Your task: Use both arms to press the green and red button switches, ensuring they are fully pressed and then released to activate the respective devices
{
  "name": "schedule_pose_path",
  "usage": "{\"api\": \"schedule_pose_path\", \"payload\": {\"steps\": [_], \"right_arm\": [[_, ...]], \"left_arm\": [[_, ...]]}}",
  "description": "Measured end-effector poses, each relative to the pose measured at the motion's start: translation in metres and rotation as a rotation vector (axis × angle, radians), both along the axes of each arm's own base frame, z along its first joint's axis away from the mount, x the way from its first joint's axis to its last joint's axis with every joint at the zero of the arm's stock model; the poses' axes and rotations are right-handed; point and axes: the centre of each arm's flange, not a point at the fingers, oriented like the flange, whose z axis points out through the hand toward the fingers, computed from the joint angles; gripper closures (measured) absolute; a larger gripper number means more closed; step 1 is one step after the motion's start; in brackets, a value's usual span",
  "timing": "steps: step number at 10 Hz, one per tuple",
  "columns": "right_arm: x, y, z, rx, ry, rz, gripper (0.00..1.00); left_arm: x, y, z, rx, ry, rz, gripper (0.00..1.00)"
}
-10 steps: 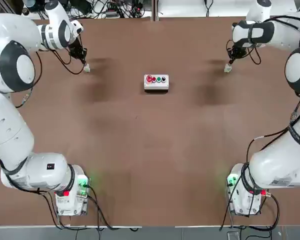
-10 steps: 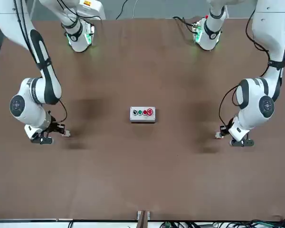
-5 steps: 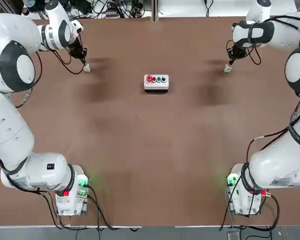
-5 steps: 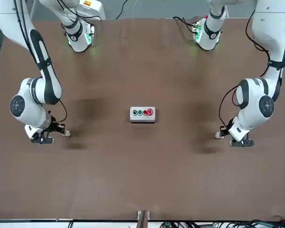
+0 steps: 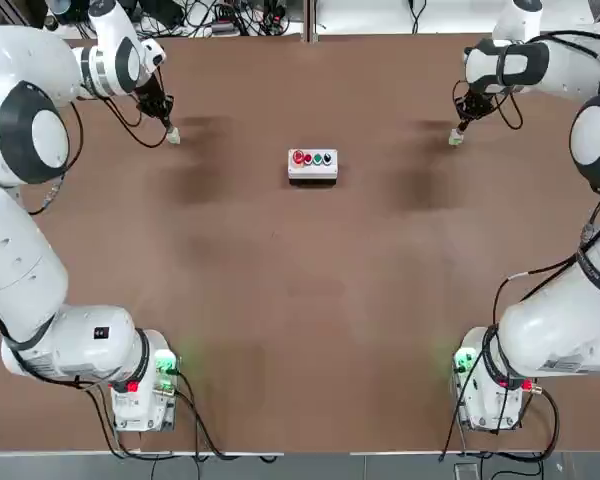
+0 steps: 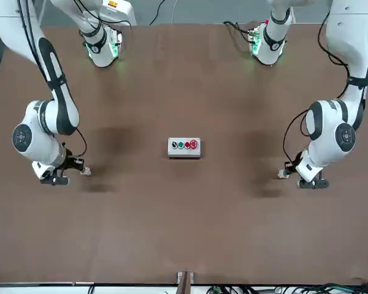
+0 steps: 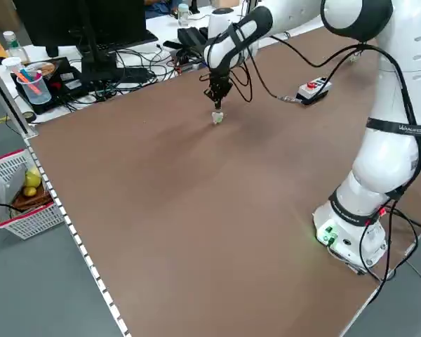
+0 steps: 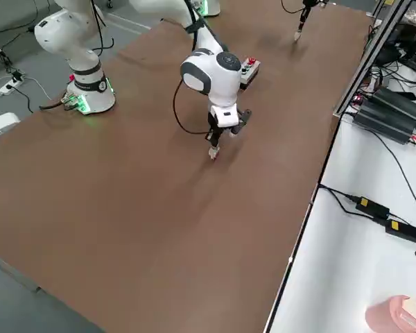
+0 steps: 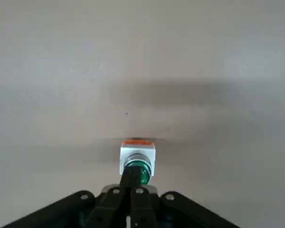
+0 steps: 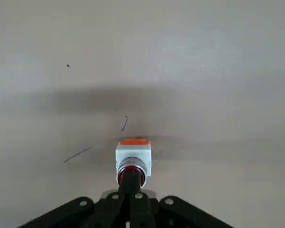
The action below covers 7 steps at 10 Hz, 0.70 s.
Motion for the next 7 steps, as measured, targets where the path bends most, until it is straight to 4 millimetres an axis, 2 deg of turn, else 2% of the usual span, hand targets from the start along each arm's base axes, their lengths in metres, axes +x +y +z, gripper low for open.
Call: {"api": "schedule_pose_path", "payload": {"steps": [4,7], "right_arm": [[0.000,0.000,0.001,0.001,0.020,-0.003,0.99],[0.000,0.000,0.002,0.002,0.027,-0.003,0.99]], "left_arm": [[0.000,0.000,0.014,0.000,0.012,0.000,0.99],[0.008,0.001,0.047,-0.001,0.024,0.000,0.96]]}}
